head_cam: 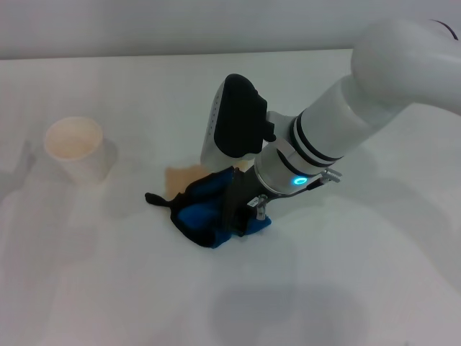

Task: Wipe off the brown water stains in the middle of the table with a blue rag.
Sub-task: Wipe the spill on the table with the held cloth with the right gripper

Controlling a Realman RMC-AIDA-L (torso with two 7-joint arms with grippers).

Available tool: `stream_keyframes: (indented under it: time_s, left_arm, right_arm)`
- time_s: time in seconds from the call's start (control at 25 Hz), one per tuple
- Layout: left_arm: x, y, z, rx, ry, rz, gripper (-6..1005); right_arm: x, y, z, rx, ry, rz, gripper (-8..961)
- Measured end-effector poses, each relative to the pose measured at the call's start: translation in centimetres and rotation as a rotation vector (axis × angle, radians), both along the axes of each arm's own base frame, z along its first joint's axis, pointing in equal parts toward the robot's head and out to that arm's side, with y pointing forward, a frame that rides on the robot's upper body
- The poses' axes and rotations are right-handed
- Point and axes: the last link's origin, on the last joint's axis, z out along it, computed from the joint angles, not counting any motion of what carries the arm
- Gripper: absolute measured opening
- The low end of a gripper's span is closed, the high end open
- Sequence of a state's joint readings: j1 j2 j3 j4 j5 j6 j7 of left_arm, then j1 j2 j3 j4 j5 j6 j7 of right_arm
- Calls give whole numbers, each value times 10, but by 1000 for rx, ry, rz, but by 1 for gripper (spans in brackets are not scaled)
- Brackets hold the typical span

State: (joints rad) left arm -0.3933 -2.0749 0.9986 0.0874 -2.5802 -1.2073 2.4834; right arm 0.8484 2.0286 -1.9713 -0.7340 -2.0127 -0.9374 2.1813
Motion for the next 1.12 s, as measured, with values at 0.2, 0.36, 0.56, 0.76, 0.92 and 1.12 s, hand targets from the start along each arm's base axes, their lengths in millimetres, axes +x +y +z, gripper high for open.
stream_keyframes:
  time_s: [0.2,0.36,0.56,0.76,0.92,1.12]
  left_arm:
    - [2,2,0,0,-1,-6,877]
    - [3,3,-1,-1,-2,-9,877]
    - [4,4,-1,-1,-3,-12,876]
    - [5,4,-2,-2,-3,-12,877]
    - [4,4,-2,-2,-3,-11,877]
    - [3,2,-2,-1,-5,-7,877]
  right_arm:
    - [-1,2,-1,6,-8,17,83]
    - [-4,0,-4,-4,-12,36,82]
    - [-12,-9,-12,-53,7,77,77]
    - [-16,-16,-16,-88,47,85,79]
    - [-17,-12,-18,-46,76,85,80]
    - [-12,-4,-18,28,90,82,81]
